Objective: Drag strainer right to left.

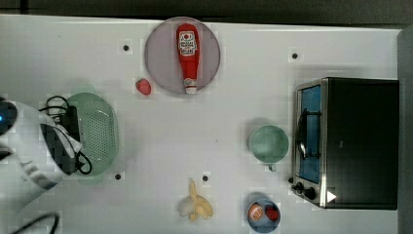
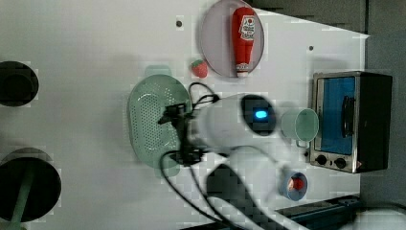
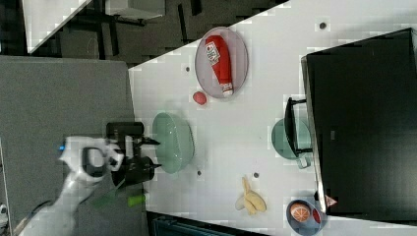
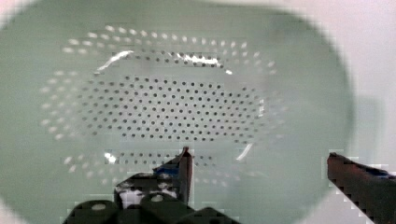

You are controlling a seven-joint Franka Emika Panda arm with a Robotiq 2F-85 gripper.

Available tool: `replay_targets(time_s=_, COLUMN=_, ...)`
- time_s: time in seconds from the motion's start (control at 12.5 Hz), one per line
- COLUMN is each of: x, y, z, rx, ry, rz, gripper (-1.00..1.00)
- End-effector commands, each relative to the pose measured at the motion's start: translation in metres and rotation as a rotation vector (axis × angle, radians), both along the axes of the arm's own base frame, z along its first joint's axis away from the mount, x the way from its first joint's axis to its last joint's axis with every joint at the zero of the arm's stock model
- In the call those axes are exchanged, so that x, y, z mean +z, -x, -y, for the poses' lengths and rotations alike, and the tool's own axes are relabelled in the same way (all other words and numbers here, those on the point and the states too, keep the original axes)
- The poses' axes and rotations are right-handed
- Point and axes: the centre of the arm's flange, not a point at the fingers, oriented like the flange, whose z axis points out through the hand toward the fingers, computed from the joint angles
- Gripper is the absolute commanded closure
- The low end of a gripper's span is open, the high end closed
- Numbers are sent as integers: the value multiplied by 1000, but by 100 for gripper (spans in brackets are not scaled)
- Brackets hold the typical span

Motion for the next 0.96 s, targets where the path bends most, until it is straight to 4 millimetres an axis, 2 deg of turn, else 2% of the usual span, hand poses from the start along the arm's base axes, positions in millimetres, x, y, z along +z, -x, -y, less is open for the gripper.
replay_targets(time_s=0.08, x=143, y=-36, z=60, rx=253, ry=-53, rz=134, gripper=-100)
replay_targets(time_s=0.16, x=177, y=-39, z=88, rx=301, ry=-50, rz=147, gripper=-100)
replay_targets(time_s=0.32, x=236, y=-43, z=157, rx=374, ry=-49, rz=169, gripper=-100)
replay_targets(time_s=0.48, x=279, y=-42, z=231, rx=408, ry=-57, rz=185, gripper=-100)
replay_targets(time_s=0.56, x=294, y=-39, z=264, rx=423, ry=-65, rz=185, gripper=-100)
replay_targets(time_s=0.72, x=307, y=-35, z=325, rx=460, ry=-48, rz=167, gripper=-100)
replay_targets(time_s=0.88, x=309, y=-34, z=376, rx=486, ry=-20, rz=147, gripper=-100)
replay_targets(time_s=0.96, x=308, y=-34, z=395, rx=497, ry=-18, rz=140, gripper=-100)
